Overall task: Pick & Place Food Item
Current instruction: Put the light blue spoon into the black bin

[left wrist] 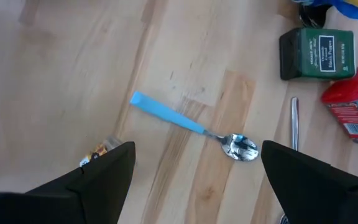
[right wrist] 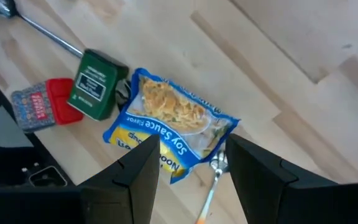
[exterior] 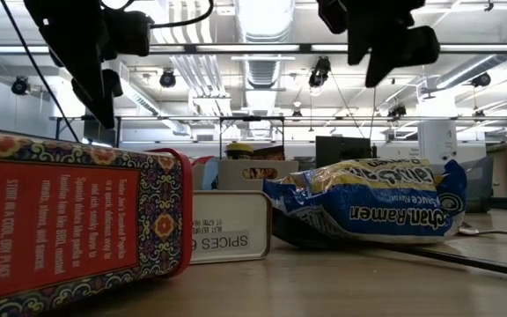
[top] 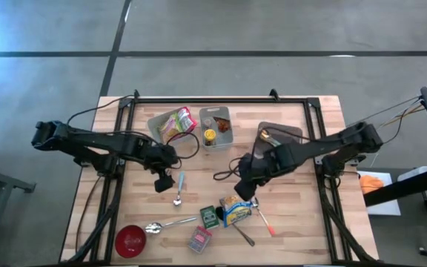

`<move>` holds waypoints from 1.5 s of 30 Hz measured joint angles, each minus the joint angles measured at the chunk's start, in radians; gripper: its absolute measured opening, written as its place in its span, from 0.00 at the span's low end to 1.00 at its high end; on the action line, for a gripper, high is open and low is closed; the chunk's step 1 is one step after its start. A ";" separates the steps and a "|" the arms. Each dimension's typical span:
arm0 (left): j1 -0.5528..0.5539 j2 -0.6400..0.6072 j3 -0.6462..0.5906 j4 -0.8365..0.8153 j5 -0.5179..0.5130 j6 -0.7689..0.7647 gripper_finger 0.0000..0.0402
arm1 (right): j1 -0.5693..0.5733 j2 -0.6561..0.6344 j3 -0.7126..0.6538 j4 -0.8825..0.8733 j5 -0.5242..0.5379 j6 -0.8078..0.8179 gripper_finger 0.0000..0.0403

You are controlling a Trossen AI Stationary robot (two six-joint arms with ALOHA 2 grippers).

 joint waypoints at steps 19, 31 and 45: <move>-0.023 0.018 -0.122 -0.135 0.016 -0.357 0.88 | 0.039 0.020 -0.139 0.248 0.011 0.105 0.45; -0.214 0.027 -0.127 0.010 -0.025 -0.210 0.88 | 0.029 0.020 -0.142 0.257 0.015 0.056 0.45; -0.106 0.039 -0.109 0.240 -0.111 -0.356 0.88 | 0.028 0.020 -0.142 0.277 0.020 0.084 0.45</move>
